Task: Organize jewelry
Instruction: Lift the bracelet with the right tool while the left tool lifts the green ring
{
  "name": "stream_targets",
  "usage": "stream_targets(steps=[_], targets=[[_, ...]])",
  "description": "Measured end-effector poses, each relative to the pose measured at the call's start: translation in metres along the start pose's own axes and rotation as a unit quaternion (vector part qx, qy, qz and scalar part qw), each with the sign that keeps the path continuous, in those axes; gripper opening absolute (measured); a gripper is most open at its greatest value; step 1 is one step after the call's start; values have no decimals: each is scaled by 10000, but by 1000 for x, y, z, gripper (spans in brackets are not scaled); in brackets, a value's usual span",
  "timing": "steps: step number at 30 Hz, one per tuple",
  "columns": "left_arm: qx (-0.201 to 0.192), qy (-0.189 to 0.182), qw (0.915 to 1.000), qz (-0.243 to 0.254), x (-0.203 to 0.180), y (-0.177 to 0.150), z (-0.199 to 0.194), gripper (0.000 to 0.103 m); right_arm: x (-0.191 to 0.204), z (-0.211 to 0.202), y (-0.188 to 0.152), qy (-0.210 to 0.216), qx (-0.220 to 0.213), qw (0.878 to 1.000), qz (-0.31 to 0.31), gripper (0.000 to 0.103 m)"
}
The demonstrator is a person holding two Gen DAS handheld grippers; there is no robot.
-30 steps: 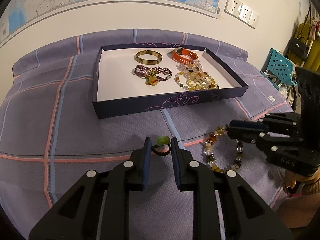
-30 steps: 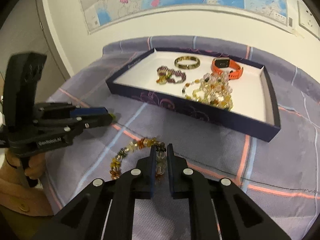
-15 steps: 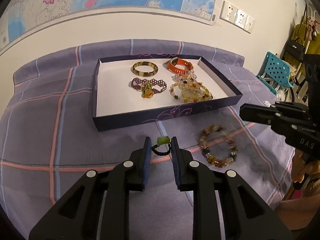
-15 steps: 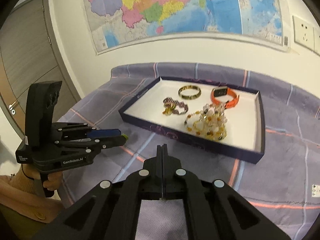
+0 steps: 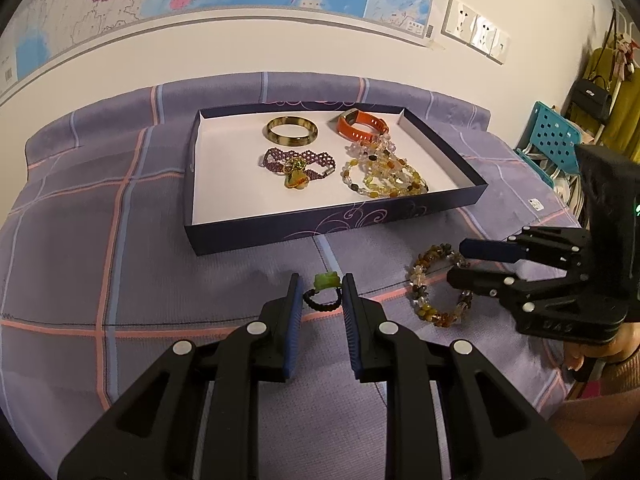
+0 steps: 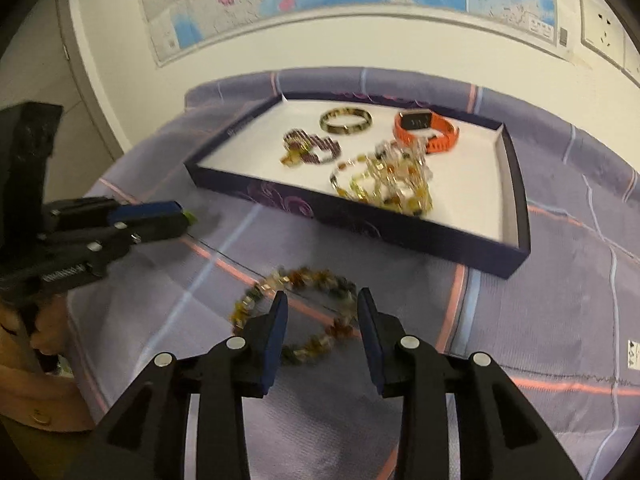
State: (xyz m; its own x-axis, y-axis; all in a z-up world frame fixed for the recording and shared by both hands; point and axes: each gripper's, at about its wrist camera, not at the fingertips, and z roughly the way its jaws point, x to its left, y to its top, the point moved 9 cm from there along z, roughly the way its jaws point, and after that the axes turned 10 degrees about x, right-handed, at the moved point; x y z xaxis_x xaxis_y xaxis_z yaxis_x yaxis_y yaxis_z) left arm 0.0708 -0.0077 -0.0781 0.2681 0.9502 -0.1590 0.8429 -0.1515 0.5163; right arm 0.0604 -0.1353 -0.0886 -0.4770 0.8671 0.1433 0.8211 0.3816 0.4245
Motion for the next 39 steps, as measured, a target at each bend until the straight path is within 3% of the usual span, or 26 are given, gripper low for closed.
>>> stream_targets(steps=[3, 5, 9, 22, 39], targets=[[28, -21, 10000, -13, 0, 0, 2, 20, 0, 3, -1, -89, -17, 9999, -49, 32], [48, -26, 10000, -19, 0, -1, 4, 20, -1, 4, 0, -118, -15, 9999, -61, 8], [57, -34, 10000, -16, -1, -1, 5, 20, 2, 1, 0, -58, -64, 9999, -119, 8], [-95, -44, 9999, 52, -5, 6, -6, 20, 19, -57, 30, -189, -856, 9947, -529, 7], [-242, 5, 9995, 205, -11, 19, -17, 20, 18, -79, 46, -319, -1118, 9909, -675, 7]])
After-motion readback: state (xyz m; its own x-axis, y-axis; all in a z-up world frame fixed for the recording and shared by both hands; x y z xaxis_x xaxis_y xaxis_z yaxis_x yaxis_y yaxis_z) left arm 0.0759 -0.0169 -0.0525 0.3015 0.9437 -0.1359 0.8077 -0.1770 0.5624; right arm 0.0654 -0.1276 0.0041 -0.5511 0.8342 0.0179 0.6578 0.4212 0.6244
